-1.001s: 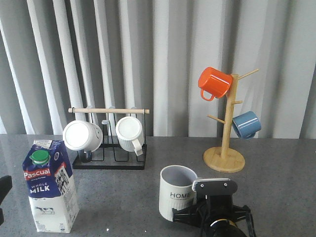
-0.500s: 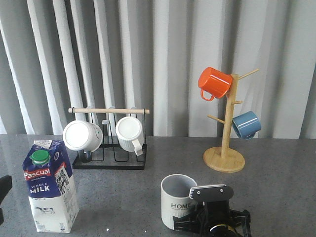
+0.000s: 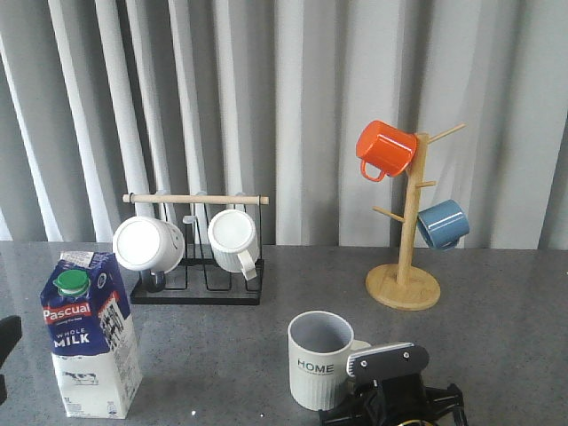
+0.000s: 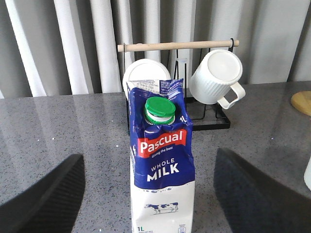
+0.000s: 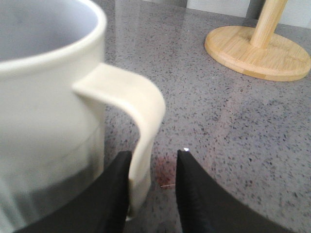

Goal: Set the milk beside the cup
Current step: 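Slide the white mug with the right gripper toward the table center, then release the mug and lift the right gripper away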

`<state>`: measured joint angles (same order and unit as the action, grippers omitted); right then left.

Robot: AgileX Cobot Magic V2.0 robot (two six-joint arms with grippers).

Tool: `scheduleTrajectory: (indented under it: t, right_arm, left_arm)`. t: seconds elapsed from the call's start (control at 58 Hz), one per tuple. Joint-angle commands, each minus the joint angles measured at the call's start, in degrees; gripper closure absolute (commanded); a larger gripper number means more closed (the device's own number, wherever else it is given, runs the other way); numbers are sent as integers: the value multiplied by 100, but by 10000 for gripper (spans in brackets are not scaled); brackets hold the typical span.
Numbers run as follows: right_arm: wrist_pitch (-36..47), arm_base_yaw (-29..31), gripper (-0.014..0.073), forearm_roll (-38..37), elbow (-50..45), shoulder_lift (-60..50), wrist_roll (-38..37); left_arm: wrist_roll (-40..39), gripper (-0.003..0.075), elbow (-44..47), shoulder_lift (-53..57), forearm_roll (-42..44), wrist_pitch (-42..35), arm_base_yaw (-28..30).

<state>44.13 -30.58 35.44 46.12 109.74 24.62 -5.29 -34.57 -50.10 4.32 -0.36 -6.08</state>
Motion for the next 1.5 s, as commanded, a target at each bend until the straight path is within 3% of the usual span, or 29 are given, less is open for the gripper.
scheduleTrajectory:
  t: [0.0,0.276,0.431,0.707,0.949,1.035,1.156,1.329,1.484]
  right_arm:
    - [413,-5,348,-575,-200,-557,-126]
    - [393,51,348,-1284,-902,-1968,-647]
    - [-495,412,348,-2002,-959,-2947,-695]
    - [-2780,1970,349,-2897,-959,-4676,-794]
    - [-3775,2974,351,-3947,-959,-6013,-1981]
    - [-4014,2967,405,-4076,-959,-6416,-2037]
    - [-4299,2954,606,-4076,-959,-6934,-2102]
    - [-4341,2954,603,-4344,-959,-7289,-2729]
    - [-4511,2954,604,-4471,-959,-7282,-2741]
  left_arm:
    - [-48,197,-190,35,-59,-368,-27]
    - [-48,197,-190,35,-59,-368,-27]
    - [-48,197,-190,35,-59,-368,-27]
    - [-48,197,-190,35,-59,-368,-27]
    - [-48,197,-190,35,-59,-368,-27]
    - [-48,197,-190,35,-59,-368,-27]
    - [-48,197,-190,35,-59,-368,-27]
    - [-48,197,-190,35,-59,-368,-27]
    - [-48,197,-190,35,-59,-368,-27]
